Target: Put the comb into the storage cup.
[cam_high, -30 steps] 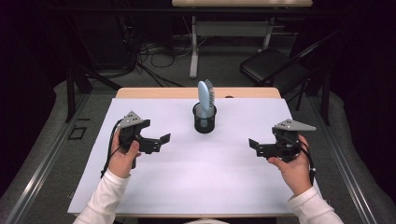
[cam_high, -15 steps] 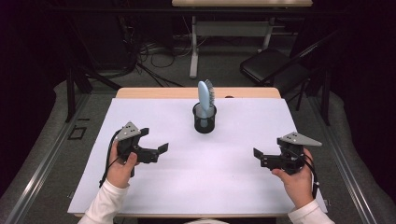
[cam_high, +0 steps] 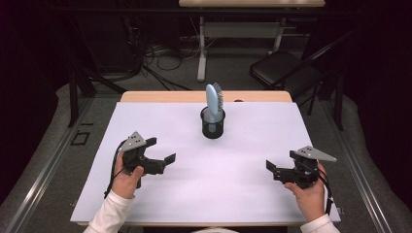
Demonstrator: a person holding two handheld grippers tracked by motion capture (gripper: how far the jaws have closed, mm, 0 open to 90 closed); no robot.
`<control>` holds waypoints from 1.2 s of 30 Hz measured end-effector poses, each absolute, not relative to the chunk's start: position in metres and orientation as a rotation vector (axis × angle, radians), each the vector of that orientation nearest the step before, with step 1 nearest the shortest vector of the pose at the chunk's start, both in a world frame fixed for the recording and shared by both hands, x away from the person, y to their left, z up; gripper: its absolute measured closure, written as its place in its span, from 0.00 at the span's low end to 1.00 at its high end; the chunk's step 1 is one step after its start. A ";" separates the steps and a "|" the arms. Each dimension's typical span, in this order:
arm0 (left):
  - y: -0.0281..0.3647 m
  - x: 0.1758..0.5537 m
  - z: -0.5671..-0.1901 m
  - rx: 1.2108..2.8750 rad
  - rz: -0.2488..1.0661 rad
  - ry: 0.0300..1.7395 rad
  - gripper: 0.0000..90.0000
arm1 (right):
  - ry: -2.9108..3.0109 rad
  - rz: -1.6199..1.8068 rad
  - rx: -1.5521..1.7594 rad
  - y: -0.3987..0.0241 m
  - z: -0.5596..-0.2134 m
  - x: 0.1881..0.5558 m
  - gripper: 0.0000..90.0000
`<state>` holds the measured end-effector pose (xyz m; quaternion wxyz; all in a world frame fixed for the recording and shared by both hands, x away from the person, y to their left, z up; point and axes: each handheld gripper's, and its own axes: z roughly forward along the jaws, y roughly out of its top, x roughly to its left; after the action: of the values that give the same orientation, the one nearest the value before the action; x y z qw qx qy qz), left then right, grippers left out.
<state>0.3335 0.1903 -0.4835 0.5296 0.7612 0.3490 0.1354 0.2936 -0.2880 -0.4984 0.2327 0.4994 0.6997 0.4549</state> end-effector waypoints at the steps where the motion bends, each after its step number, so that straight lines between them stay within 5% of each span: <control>1: 0.190 0.333 -0.485 1.818 0.319 0.829 0.01 | 1.910 1.253 1.373 -0.288 -0.500 0.294 0.00; 36: 0.194 0.340 -0.516 1.770 0.360 0.820 0.01 | 1.925 1.220 1.401 -0.292 -0.533 0.303 0.00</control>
<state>0.3398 0.1936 -0.5160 0.5471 0.7469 0.3460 0.1519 0.3028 -0.2919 -0.5334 0.2314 0.5095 0.7000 0.4437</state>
